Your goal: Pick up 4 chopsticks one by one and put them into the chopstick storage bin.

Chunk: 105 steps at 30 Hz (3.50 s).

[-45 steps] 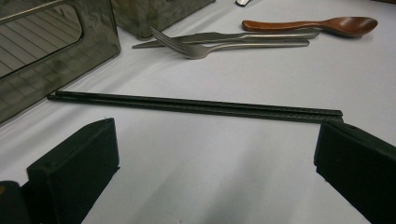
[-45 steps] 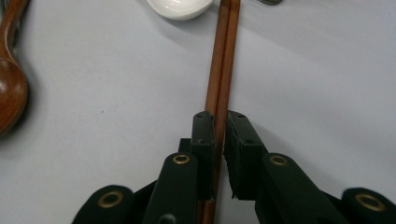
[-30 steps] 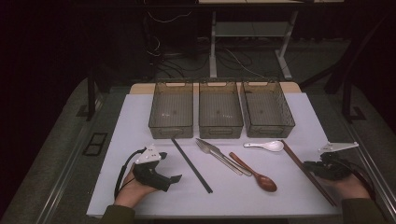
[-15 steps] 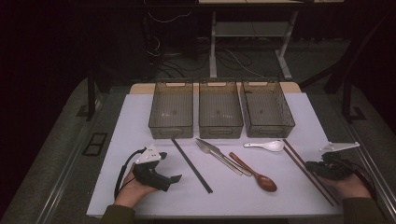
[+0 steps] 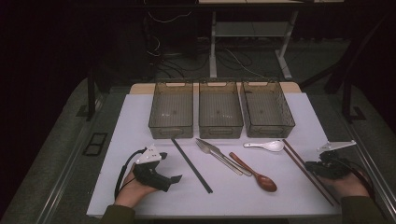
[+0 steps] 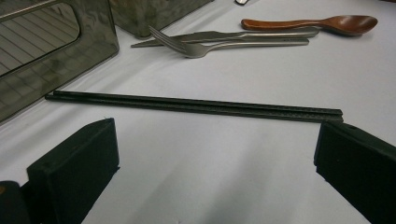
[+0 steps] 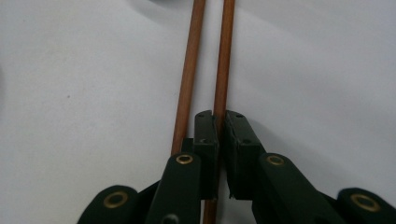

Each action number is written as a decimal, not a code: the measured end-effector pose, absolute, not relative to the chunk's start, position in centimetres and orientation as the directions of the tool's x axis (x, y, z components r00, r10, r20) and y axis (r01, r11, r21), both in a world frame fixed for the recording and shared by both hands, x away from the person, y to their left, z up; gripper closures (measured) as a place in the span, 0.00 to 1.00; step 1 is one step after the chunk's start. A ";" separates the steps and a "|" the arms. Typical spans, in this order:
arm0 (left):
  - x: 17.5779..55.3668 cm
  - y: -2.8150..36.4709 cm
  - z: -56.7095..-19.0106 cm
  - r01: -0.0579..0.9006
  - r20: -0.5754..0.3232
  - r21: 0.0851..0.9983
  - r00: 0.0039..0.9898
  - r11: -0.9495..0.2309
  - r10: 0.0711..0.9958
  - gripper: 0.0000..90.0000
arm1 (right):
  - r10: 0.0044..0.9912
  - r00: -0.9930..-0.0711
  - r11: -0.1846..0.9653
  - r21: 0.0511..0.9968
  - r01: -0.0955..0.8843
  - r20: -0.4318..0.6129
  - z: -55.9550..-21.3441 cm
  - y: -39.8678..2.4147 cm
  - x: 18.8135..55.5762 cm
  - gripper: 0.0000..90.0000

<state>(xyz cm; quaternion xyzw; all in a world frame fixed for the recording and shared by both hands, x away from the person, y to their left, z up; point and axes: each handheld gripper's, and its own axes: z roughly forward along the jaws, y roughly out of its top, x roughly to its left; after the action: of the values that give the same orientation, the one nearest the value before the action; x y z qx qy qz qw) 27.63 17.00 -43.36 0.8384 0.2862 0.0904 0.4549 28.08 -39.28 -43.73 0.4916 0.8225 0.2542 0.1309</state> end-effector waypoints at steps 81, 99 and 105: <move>27.7 16.9 -43.5 0.398 -0.123 0.821 0.823 -0.409 0.554 0.00 | 0.740 -0.662 0.399 0.715 0.574 0.118 -39.9 -34.3 28.2 0.93; 27.6 16.9 -43.4 0.390 -0.120 0.825 0.827 -0.408 0.549 0.00 | 0.701 -0.704 0.416 0.735 0.535 0.116 -39.0 -31.3 29.1 0.93; 27.6 16.9 -43.3 0.389 -0.121 0.830 0.825 -0.399 0.552 0.00 | 0.682 -0.720 0.411 0.748 0.521 0.127 -38.6 -30.4 29.4 0.93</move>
<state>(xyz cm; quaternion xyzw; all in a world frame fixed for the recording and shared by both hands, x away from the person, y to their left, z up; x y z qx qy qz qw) 27.61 16.92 -43.33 0.8319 0.2830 0.0867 0.4694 29.42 -30.44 -38.62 0.3605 0.8341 0.4055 0.0992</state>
